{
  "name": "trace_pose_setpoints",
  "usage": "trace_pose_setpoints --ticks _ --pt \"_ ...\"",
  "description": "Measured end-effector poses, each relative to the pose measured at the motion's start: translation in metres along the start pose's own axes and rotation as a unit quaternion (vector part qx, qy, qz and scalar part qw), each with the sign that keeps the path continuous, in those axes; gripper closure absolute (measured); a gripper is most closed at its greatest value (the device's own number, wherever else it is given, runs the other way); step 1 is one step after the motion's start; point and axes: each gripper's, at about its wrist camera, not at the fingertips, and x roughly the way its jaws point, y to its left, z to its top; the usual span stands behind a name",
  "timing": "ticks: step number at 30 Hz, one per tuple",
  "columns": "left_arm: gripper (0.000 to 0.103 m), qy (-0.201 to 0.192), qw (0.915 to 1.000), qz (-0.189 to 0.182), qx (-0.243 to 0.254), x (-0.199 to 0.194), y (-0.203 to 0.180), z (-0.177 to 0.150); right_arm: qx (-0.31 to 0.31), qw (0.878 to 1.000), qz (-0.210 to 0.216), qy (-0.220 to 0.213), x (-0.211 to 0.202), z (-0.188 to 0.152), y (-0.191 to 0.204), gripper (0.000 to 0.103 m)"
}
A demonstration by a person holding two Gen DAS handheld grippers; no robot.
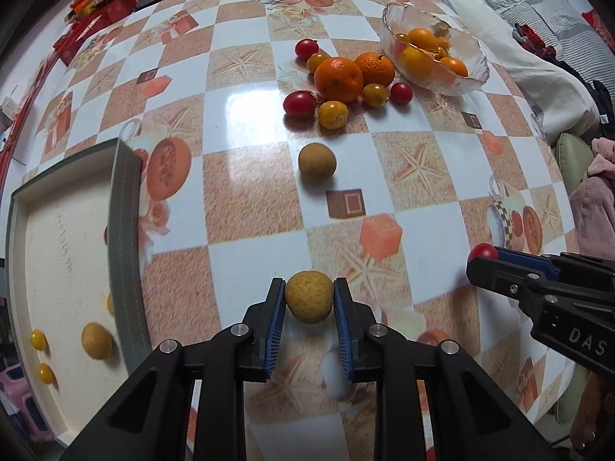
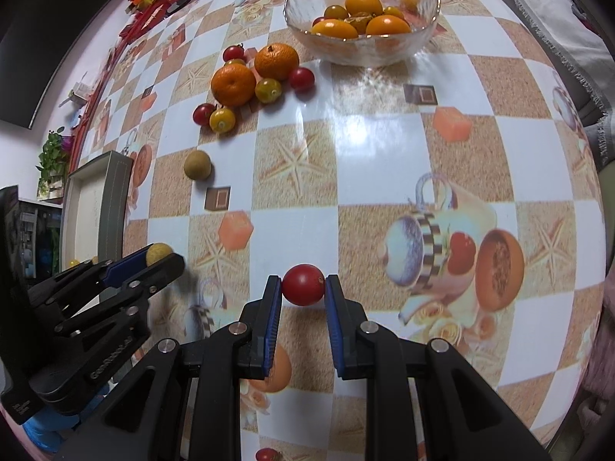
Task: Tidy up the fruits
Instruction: 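Carry the brown fruit and red tomato into the white tray and open both tools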
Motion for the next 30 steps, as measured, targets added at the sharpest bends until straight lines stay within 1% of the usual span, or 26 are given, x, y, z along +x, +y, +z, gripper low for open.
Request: trace_pose_setpoints --ticks 4,11,17,20,30 --pt "0.077 -0.005 1.0 -0.004 -0.007 -0.017 0.011 -0.017 -0.002 1.0 -0.003 0.002 -0.003 -0.007 0.004 0.079" --pt "0.077 -0.018 0.9993 -0.009 -0.032 -0.047 0.038 -0.035 -0.006 1.0 -0.006 0.002 -0.01 -0.014 0.017 0.078" --pt "0.077 -0.023 0.999 -0.003 -0.039 -0.061 0.057 -0.049 -0.016 1.0 -0.007 0.001 -0.015 -0.017 0.035 0.078" --pt "0.077 -0.028 0.9986 0.002 -0.045 -0.07 0.069 -0.058 -0.025 1.0 -0.007 0.002 -0.017 -0.018 0.047 0.078" --pt "0.077 -0.044 0.9942 0.013 -0.097 -0.089 0.12 -0.082 -0.065 0.998 -0.009 0.004 -0.021 -0.016 0.094 0.078"
